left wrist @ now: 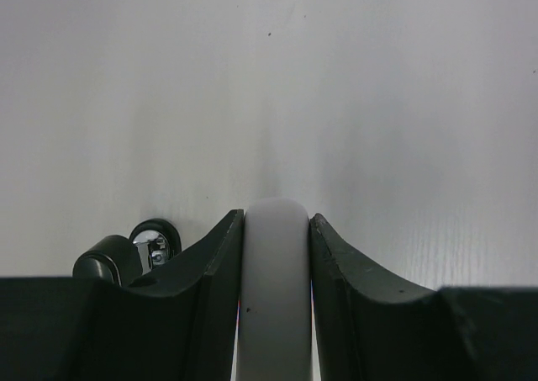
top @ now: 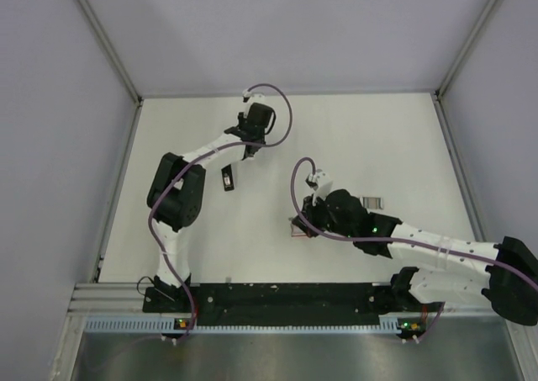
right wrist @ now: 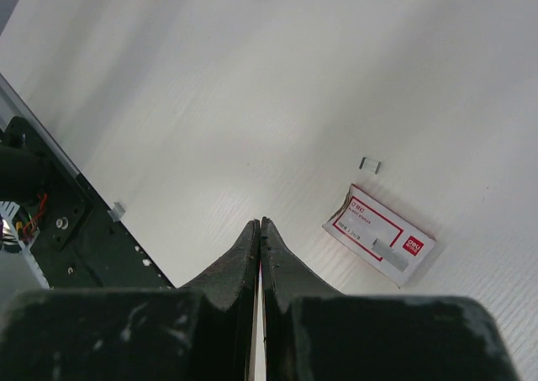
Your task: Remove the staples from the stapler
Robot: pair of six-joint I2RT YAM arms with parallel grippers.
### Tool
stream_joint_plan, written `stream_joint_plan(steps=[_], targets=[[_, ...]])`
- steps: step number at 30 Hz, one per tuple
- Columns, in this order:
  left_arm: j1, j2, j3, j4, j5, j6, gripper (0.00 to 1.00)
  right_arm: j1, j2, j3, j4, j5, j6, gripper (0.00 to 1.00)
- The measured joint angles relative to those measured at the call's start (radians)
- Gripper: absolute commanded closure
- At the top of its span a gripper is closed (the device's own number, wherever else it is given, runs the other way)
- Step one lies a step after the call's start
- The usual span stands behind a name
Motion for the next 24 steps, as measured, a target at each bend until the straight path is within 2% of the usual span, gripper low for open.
stream_joint_plan(steps=[8,14,17,21,24], targets=[[0.013,0.055,0.026,-0.118,0.086,-0.045,0.85,0.0,0.0,-0.011,0.008,-0.021,0.003,1.0],[0.014,0.051,-0.009,-0.111,0.113,-0.083,0.65,0.0,0.0,-0.026,0.015,-0.03,0.012,1.0],[0.016,0.04,-0.033,-0.099,0.127,-0.1,0.6,0.0,0.0,-0.031,0.016,-0.034,0.019,0.99],[0.021,0.029,-0.047,-0.092,0.145,-0.113,0.57,0.0,0.0,-0.031,0.016,-0.046,0.027,0.9],[0.021,0.022,-0.07,-0.095,0.174,-0.124,0.56,0.003,0.0,-0.031,0.014,-0.053,0.03,0.76]])
